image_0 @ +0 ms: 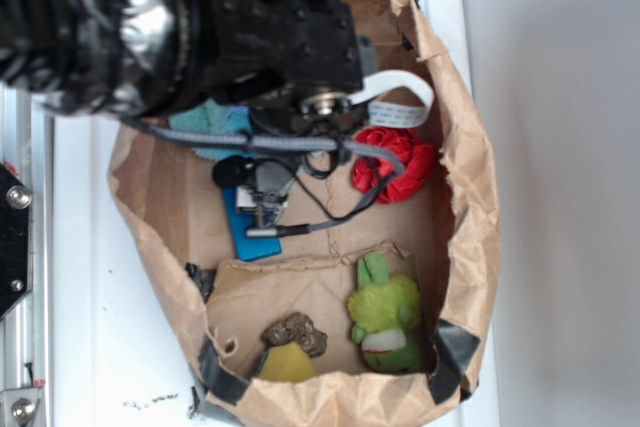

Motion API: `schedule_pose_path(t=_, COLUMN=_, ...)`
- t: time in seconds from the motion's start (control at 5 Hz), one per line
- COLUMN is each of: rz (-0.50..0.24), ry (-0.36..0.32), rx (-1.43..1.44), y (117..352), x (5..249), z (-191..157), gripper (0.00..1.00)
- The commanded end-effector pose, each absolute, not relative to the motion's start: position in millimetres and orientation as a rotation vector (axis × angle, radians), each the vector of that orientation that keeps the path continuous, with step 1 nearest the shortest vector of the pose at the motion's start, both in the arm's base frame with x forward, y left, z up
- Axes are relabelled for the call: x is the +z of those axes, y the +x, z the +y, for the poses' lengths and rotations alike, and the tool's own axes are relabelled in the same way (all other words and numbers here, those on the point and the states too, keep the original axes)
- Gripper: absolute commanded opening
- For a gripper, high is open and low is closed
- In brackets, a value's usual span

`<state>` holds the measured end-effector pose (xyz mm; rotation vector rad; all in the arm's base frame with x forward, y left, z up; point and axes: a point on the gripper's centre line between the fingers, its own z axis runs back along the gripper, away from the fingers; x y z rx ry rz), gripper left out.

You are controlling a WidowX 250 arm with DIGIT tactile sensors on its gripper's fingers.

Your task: Grab the blue cloth.

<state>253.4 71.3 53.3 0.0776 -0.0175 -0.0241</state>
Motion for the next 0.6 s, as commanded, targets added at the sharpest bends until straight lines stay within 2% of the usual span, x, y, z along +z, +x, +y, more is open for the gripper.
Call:
schedule_pose_path(t=0.0, rz=-0.081, ry=0.085, rx=-0.013, y=242.2, x=66.3, z=70.8, gripper=0.00)
schedule_pose_path(t=0.4, rz=-0.097, ry=0.097, rx=-0.005, y=239.3, x=63.7, z=71.5, gripper=0.00)
